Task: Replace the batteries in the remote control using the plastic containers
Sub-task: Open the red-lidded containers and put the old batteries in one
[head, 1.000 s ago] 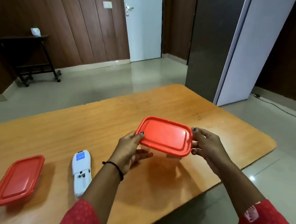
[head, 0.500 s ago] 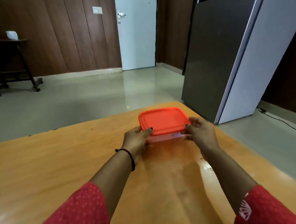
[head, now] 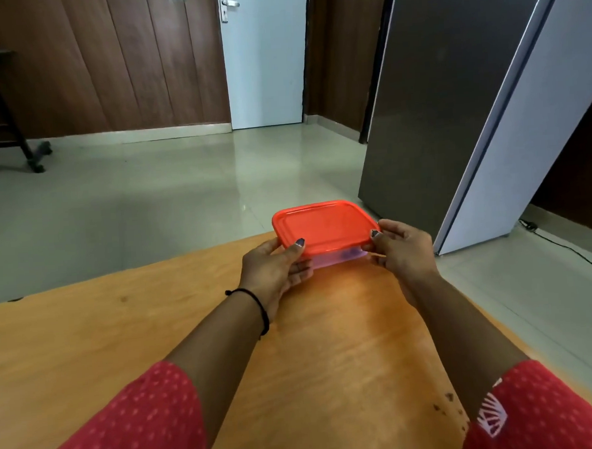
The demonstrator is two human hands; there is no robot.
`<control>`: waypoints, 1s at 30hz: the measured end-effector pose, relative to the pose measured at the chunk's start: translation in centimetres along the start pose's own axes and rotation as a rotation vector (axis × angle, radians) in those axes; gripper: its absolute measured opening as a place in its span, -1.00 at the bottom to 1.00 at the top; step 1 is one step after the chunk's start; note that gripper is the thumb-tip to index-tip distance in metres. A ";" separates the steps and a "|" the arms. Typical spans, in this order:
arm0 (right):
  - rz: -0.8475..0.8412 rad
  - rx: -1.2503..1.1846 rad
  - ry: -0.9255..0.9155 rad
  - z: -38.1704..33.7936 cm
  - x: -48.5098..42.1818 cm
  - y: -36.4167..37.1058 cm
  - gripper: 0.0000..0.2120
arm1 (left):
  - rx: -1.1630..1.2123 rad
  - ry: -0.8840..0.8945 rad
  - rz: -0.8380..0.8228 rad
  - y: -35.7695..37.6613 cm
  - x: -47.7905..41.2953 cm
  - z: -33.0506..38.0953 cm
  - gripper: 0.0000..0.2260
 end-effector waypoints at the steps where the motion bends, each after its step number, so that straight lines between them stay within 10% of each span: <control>1: 0.014 0.004 0.008 0.0 0.4 -0.1 -0.65 | -0.013 0.000 0.003 -0.2 0.1 0.0 -0.46; 7: 0.188 -0.019 0.009 -0.9 5.5 -2.4 -0.71 | -0.111 0.017 0.070 -2.7 4.9 1.0 -0.74; 30: -0.372 -0.245 -0.053 -10.8 65.6 -3.6 -0.84 | -0.047 0.367 0.115 -21.5 66.0 4.5 -0.80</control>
Point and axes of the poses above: each hand's wrist, its own x-axis away from the middle knuckle, its own y-axis out of the palm, z = x × y, the point moved 9 cm from there along -x, towards the middle knuckle, and after that the axes turned 6 degrees about x, right-handed, at the moved point
